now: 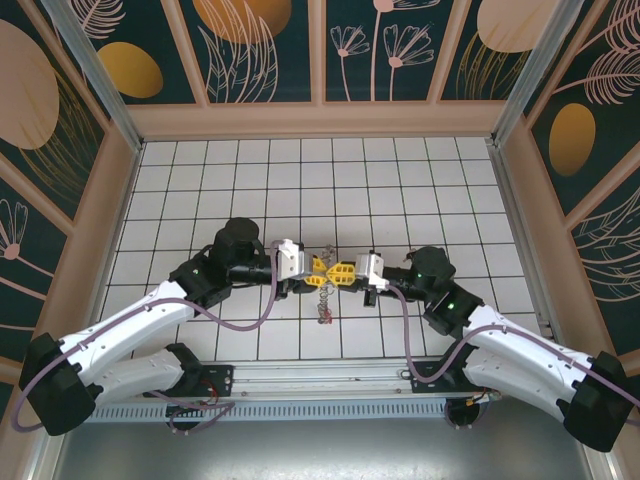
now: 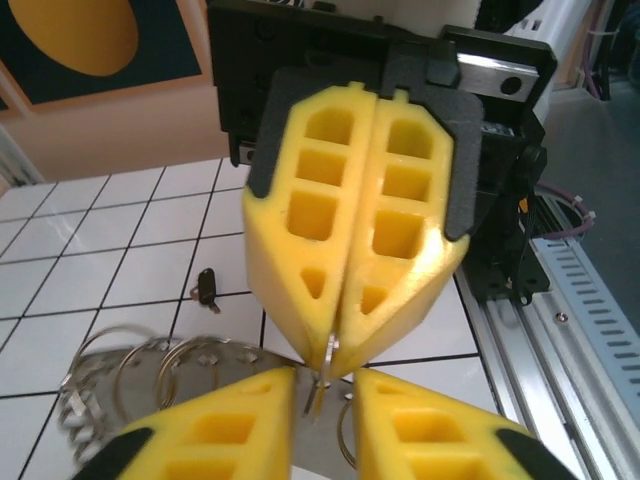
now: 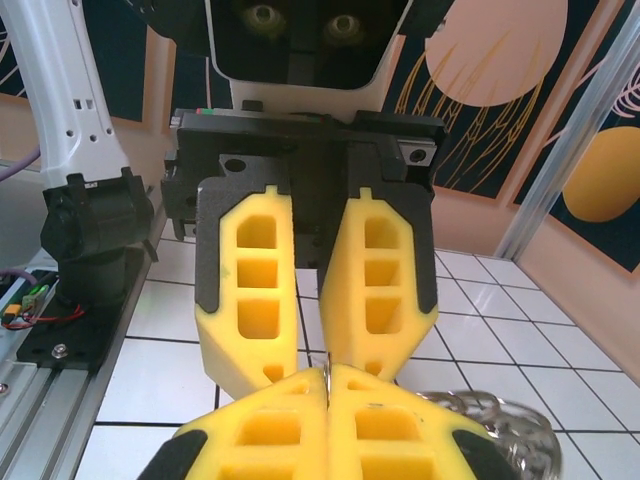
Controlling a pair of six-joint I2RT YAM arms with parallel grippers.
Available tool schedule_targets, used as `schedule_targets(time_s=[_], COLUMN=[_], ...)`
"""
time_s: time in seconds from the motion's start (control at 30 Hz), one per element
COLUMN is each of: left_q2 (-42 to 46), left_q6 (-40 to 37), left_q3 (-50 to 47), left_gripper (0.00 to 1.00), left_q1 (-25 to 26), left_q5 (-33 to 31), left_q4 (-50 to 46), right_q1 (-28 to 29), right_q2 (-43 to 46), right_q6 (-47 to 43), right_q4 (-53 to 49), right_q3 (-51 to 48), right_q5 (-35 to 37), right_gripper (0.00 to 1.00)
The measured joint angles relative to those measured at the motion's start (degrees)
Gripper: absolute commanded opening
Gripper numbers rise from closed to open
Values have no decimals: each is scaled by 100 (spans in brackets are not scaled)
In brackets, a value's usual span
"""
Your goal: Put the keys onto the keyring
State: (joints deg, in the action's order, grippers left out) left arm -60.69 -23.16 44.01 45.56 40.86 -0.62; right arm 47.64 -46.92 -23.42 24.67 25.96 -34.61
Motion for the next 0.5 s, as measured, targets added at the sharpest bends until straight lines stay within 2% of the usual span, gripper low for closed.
schedule_targets(time_s=[0.07,0.23,0.27,0.33,0.4,0.5], left_q2=[-31,-72,-72,-72,-66,33], left_q6=[-2,-52,-57,-74,-79,-98], left_q3=[-2,2,2,2,2,2], left_gripper=[0,0,0,0,0,0], left_q1=[-2,-17,-17,-9,24,26], left_q5=[37,63,46,-4,-125,-332], left_q4=[-7,-9,-22,-79,-109,-103], right_q1=[-15,-35,-33,-33,-42,-63], right_q2=[-17,-17,-17,-2,74,278], right_q6=[0,-2,-17,-144,-306,-568], right_q4=[2,-24,-52,-177,-450,-1034], right_q3=[0,0,2,15,81,212], right_q5=[-2,-15,-13,35,66,103], right_gripper=[0,2,15,29,33,33])
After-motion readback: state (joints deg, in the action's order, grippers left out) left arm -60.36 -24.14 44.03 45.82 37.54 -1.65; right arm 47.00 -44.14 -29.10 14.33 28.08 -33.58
